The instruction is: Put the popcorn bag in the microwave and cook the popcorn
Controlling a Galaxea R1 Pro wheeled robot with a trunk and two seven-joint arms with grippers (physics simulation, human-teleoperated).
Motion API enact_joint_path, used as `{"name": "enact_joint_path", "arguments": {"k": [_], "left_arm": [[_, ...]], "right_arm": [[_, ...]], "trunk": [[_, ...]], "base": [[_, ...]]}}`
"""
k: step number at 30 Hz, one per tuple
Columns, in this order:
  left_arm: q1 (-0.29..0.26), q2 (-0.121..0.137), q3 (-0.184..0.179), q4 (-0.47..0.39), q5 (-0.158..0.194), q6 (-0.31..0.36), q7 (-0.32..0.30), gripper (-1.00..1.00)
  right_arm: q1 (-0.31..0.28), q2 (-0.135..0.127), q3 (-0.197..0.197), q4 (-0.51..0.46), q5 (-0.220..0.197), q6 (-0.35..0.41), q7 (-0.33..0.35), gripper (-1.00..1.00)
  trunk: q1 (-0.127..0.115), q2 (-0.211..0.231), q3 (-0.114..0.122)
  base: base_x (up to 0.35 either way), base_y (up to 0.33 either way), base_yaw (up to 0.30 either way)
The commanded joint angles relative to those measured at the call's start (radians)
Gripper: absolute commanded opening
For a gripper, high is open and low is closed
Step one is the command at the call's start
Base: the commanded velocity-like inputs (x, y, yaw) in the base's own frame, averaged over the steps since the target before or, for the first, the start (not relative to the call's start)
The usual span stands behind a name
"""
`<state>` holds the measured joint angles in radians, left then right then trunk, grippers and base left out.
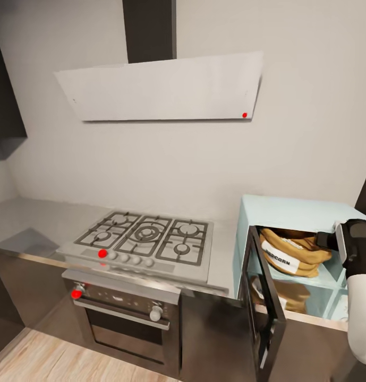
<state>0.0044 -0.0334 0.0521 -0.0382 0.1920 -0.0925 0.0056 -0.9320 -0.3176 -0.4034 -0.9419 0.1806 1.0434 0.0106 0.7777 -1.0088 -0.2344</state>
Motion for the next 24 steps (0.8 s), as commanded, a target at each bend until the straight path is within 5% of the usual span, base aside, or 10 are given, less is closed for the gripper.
{"name": "enact_joint_path", "arguments": {"k": [1,24], "left_arm": [[0.000,0.000,0.004,-0.002,0.003,-0.001,0.001,1.00],[0.000,0.000,0.005,-0.002,0.002,-0.003,0.005,1.00]], "right_arm": [[-0.001,0.000,0.000,-0.005,0.002,0.004,0.002,1.00],[-0.001,-0.009,0.003,-0.051,0.000,0.004,0.116,1.00]], "trunk": [[0.006,0.000,-0.001],[0.006,0.000,-0.001]], "base": [[0.000,0.000,0.000],[-0.028,0.000,0.000]]}}
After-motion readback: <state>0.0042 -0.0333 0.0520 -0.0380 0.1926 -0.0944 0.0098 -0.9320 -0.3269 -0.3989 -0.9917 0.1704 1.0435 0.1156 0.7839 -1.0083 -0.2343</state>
